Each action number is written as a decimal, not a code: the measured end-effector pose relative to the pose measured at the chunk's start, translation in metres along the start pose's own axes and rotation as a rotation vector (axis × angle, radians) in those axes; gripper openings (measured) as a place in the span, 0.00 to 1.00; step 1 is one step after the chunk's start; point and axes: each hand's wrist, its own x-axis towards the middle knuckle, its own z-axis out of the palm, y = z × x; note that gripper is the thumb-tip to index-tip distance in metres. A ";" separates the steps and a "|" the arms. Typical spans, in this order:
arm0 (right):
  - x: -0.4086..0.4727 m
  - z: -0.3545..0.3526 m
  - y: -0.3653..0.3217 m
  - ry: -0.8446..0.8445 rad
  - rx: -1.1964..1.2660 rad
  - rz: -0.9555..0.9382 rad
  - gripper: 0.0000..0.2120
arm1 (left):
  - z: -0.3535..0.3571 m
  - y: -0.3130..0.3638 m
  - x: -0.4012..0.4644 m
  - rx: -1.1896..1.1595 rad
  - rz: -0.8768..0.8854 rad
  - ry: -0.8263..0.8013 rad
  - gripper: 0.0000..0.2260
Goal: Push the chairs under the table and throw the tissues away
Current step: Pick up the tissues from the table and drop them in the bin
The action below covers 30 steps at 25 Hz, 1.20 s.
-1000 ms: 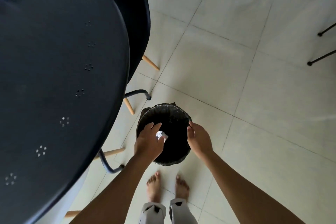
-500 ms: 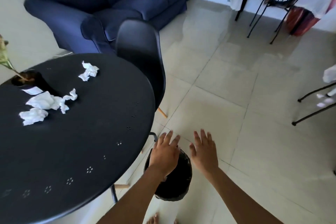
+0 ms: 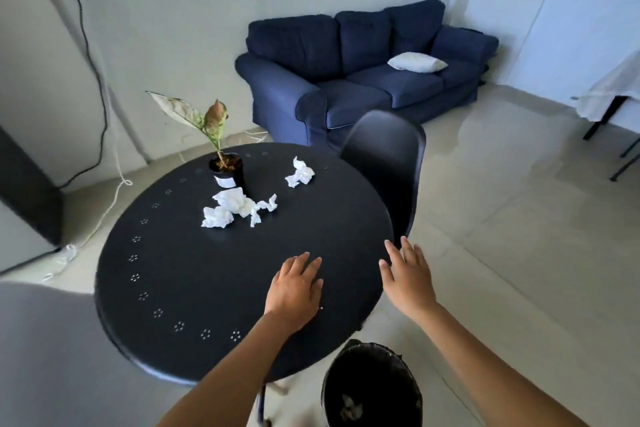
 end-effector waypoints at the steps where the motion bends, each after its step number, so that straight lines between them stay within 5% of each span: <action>1: 0.016 0.003 -0.015 -0.011 0.005 -0.032 0.24 | -0.009 -0.018 0.005 0.000 -0.040 0.033 0.22; 10: 0.147 0.049 -0.141 -0.150 0.000 -0.277 0.32 | -0.062 -0.153 0.081 0.043 -0.255 0.091 0.27; 17: 0.177 0.115 -0.210 -0.218 -0.005 -0.486 0.36 | -0.078 -0.211 0.160 0.276 -0.071 -0.226 0.33; 21: 0.178 0.132 -0.217 -0.104 -0.026 -0.577 0.26 | -0.077 -0.218 0.176 0.275 -0.058 -0.359 0.31; 25: 0.181 0.134 -0.211 0.002 0.041 -0.601 0.14 | -0.073 -0.223 0.178 0.258 -0.066 -0.331 0.27; 30: 0.201 0.122 -0.203 -0.014 0.171 -0.553 0.12 | -0.069 -0.220 0.185 0.219 -0.100 -0.267 0.18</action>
